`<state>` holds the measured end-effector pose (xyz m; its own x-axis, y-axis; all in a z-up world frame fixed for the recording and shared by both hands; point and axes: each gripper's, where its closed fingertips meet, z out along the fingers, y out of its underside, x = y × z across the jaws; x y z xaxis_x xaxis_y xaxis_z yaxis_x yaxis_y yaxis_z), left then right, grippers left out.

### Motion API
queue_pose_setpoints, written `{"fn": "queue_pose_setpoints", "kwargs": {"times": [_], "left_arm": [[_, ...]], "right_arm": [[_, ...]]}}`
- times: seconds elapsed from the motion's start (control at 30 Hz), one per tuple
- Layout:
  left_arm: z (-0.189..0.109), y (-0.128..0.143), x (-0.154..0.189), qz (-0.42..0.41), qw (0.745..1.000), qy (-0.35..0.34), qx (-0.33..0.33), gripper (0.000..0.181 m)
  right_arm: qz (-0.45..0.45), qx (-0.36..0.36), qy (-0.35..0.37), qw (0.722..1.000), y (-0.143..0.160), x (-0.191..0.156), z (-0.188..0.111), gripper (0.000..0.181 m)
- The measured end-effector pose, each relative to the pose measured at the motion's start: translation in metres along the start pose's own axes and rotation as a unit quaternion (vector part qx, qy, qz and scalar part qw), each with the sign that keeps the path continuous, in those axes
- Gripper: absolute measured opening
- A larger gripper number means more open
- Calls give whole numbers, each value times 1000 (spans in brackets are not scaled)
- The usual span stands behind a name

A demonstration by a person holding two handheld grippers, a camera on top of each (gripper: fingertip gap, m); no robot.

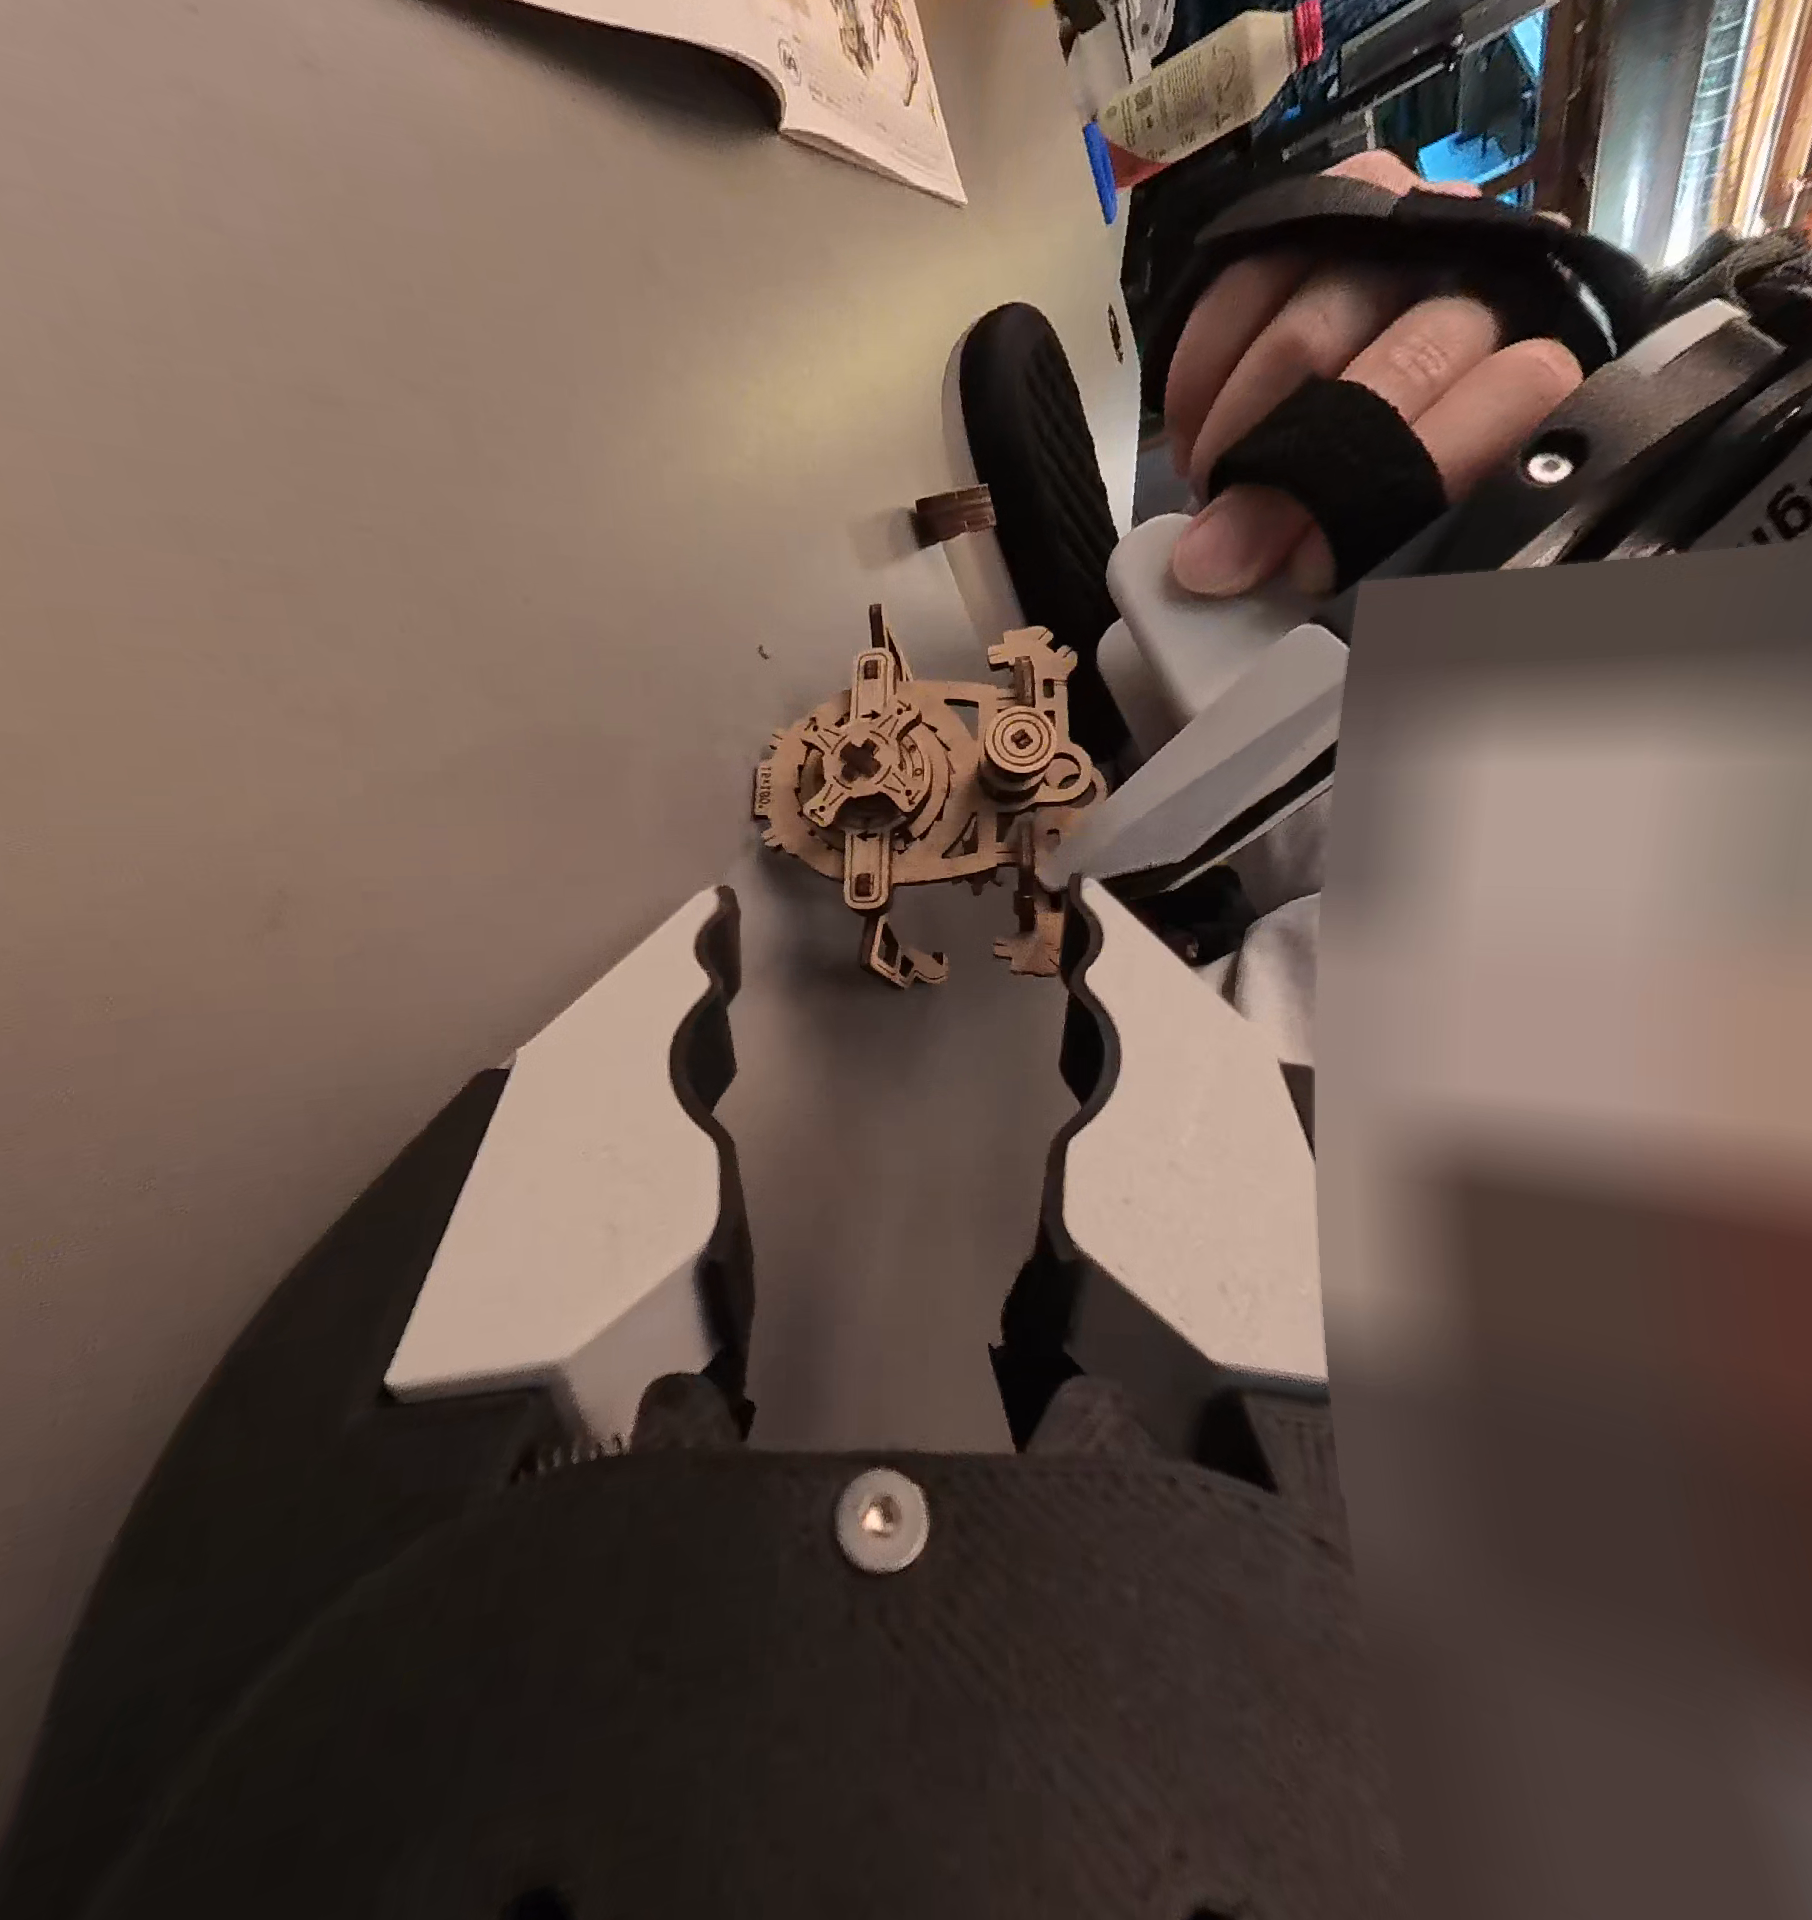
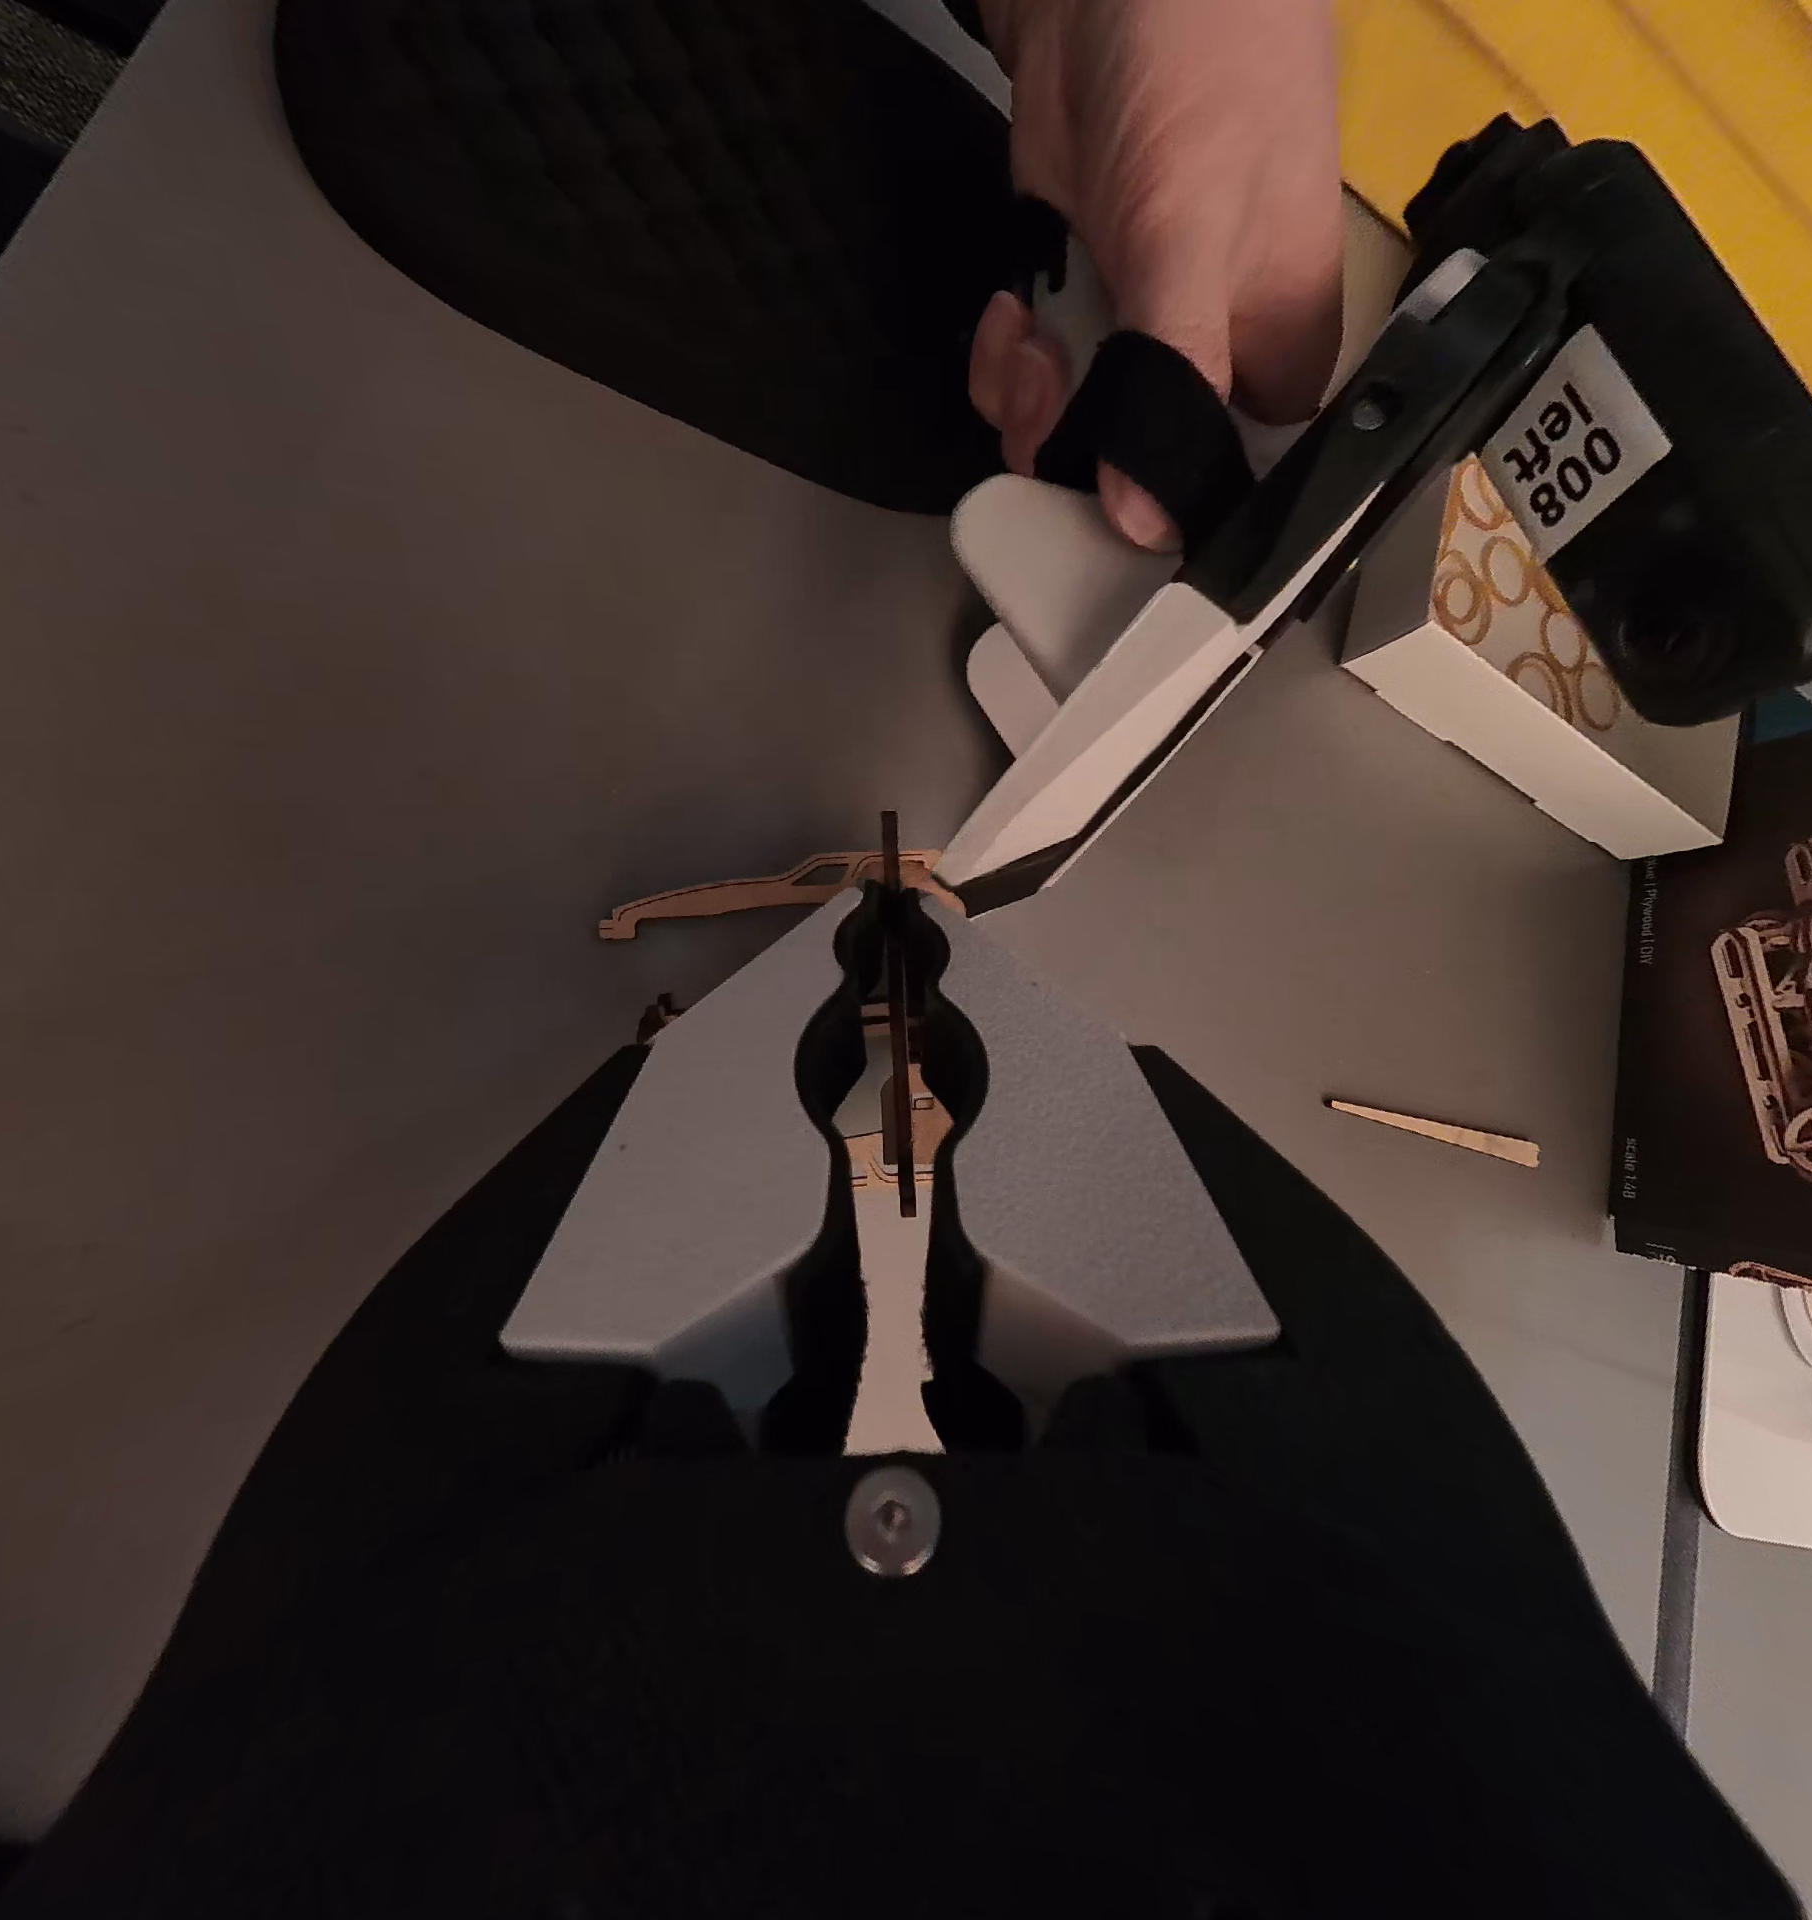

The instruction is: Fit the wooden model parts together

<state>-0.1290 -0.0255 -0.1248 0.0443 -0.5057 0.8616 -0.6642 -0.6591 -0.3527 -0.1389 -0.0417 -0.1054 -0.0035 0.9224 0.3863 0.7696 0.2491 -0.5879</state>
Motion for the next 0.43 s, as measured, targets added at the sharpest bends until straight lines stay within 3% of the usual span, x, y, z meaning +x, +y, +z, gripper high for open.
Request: {"fn": "queue_pose_setpoints", "kwargs": {"times": [0.23, 0.43], "left_arm": [[3, -2, 4, -14, 999, 32, 1, 41], [5, -1, 6, -17, 999, 52, -3, 36]], "right_arm": [[-6, -6, 8, 1000, 2, 2, 1, 1], [-3, -2, 6, 1000, 2, 2, 1, 1]]}}
